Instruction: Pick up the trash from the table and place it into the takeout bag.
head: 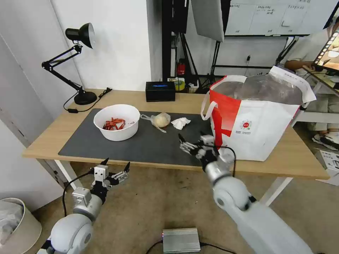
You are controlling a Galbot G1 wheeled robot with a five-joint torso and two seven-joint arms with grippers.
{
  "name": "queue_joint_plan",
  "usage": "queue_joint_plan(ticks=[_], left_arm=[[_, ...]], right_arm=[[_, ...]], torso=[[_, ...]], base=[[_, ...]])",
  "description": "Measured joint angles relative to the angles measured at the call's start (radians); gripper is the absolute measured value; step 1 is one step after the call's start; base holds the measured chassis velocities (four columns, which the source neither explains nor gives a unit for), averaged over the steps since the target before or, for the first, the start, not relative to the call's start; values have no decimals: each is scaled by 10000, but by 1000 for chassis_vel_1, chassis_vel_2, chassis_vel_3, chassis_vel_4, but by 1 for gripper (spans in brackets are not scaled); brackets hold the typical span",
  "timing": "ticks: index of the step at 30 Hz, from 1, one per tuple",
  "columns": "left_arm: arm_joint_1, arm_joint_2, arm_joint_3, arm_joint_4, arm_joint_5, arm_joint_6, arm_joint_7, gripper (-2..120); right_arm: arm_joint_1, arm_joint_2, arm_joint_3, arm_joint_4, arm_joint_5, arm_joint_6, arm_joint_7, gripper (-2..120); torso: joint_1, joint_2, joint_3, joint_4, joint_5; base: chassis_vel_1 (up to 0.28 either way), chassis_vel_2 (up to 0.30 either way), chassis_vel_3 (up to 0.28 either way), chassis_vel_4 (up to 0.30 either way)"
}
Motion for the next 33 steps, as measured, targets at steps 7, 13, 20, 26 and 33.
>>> queue_joint_plan(ticks=[7,13,20,26,33], left_arm=[[13,-99,4,65,73,-2,0,100],[-32,-178,71,122,121,-31,3,100],[-48,-175,76,190,129,-67,0,100],[-164,-258,246,252,137,-78,0,100],[-255,-289,372,344,163,-100,2,100]], right_arm=[[2457,1118,-850,-1881,802,-1322,1373,100],[3699,1721,-1069,-3237,1280,-2049,2061,100],[4441,2305,-1152,-4744,1452,-2569,2465,100],[4772,2746,-1121,-5770,1437,-2895,2472,100],[5012,3083,-1072,-6576,1371,-2957,2167,100]], torso=[[0,0,0,1,-1],[1,-1,0,1,0],[0,0,0,1,1],[0,0,0,0,0],[0,0,-1,0,1]], base=[[0,0,0,0],[0,0,0,0],[0,0,0,0],[0,0,0,0],[0,0,0,0]])
